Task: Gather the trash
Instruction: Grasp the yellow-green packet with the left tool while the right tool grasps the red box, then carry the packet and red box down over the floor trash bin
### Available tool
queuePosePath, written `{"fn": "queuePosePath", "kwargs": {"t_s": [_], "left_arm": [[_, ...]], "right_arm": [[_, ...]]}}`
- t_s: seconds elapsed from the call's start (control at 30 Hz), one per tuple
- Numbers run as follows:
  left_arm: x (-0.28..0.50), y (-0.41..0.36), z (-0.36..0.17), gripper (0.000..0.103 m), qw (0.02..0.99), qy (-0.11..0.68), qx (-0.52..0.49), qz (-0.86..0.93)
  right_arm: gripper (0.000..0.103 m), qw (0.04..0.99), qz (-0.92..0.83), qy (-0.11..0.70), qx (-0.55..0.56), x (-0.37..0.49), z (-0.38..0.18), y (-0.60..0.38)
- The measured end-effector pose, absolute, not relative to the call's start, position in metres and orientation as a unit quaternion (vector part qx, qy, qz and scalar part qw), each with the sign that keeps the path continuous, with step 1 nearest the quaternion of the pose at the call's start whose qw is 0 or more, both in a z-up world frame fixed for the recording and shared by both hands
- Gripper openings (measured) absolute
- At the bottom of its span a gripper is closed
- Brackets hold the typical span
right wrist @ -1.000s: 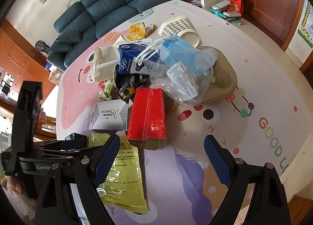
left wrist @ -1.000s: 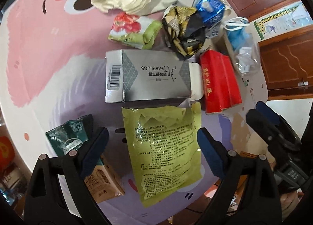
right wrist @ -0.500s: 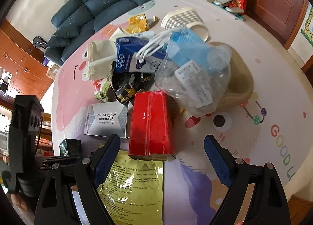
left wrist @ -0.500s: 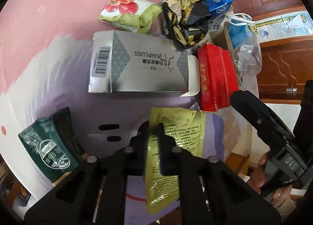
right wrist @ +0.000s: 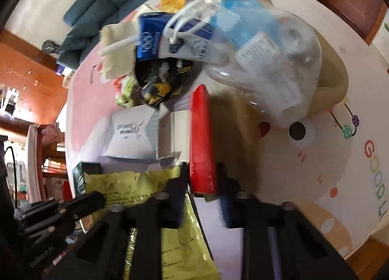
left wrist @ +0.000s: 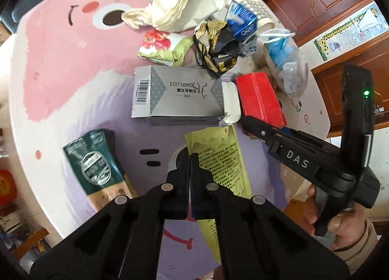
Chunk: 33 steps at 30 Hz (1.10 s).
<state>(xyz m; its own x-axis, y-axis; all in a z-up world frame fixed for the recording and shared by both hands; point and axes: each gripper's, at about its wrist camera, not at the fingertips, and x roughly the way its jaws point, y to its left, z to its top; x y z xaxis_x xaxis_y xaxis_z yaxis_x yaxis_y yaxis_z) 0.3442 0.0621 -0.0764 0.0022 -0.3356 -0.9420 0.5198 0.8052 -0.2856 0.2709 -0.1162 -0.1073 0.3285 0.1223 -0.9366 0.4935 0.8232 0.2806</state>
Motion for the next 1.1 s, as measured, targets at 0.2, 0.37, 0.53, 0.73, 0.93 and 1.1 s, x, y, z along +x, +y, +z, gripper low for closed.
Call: {"fn": "queuePosePath", "kwargs": {"t_s": [0.2,0.37,0.53,0.73,0.93,1.1], "left_arm": [[0.322,0.065,-0.032,0.0,0.744,0.593,0.079,-0.297],[0.302,0.078,0.006,0.0,0.776,0.554,0.077,-0.291],[0.265,0.076,0.035,0.0,0.816,0.499,0.082,-0.28],[0.216,0.067,0.053,0.0,0.848,0.464,0.067,-0.247],[0.168,0.057,0.053,0.0,0.864,0.464,0.019,-0.193],[0.134,0.051,0.059,0.0,0.882,0.449,0.004,-0.142]], "right_arm": [[0.012,0.779,-0.087,0.559,0.271,0.241,-0.083,-0.113],[0.011,0.782,-0.052,0.549,0.289,0.21,-0.059,-0.116],[0.011,0.791,-0.006,0.544,0.281,0.179,-0.033,-0.121],[0.011,0.801,0.075,0.53,0.268,0.138,-0.014,-0.134],[0.011,0.776,0.185,0.492,0.349,0.11,-0.004,-0.157],[0.011,0.742,0.245,0.475,0.404,0.096,-0.016,-0.173]]}}
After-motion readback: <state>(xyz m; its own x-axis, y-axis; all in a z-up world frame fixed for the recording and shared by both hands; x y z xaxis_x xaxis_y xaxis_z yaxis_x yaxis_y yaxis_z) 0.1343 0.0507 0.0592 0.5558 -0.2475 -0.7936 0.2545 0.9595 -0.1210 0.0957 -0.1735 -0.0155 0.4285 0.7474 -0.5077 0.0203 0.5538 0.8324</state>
